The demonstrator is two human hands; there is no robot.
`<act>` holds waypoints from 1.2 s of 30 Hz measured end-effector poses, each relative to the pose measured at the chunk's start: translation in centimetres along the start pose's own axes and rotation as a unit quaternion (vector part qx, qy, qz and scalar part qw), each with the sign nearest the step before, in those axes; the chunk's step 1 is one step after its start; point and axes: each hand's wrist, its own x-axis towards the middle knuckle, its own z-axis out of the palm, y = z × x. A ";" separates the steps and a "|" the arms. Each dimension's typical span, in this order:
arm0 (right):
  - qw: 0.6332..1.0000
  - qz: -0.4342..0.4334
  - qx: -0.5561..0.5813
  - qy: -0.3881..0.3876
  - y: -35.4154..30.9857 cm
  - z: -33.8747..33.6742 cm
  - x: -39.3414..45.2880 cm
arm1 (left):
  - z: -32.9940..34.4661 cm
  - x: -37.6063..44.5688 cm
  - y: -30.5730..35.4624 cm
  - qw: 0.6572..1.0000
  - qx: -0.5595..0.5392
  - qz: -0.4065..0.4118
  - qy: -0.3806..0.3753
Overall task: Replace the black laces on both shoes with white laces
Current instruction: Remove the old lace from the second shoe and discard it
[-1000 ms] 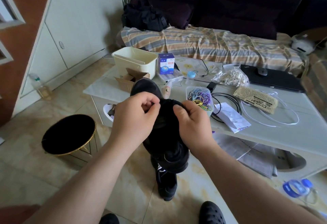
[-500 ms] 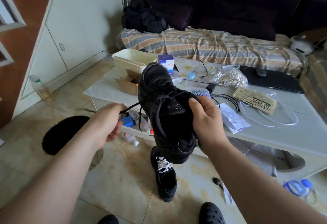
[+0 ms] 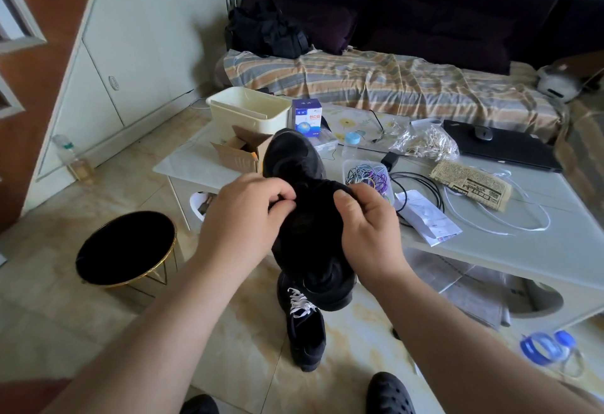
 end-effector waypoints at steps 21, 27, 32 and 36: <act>0.994 0.029 0.088 0.066 0.1 0.6 -0.1 | 1.3 -1.9 2.8 0.948 -0.248 -0.171 0.104; 0.972 -0.134 -0.183 -0.062 0.2 -0.2 -0.6 | 0.3 -1.0 1.9 0.966 -0.196 -0.099 0.138; 0.942 -0.131 -0.302 -0.071 0.2 0.3 -0.8 | 0.8 -1.0 1.1 0.981 -0.110 -0.017 0.161; 0.923 -0.140 -0.357 -0.033 -0.3 0.5 -0.2 | 1.1 -1.0 0.8 0.978 -0.116 0.004 0.175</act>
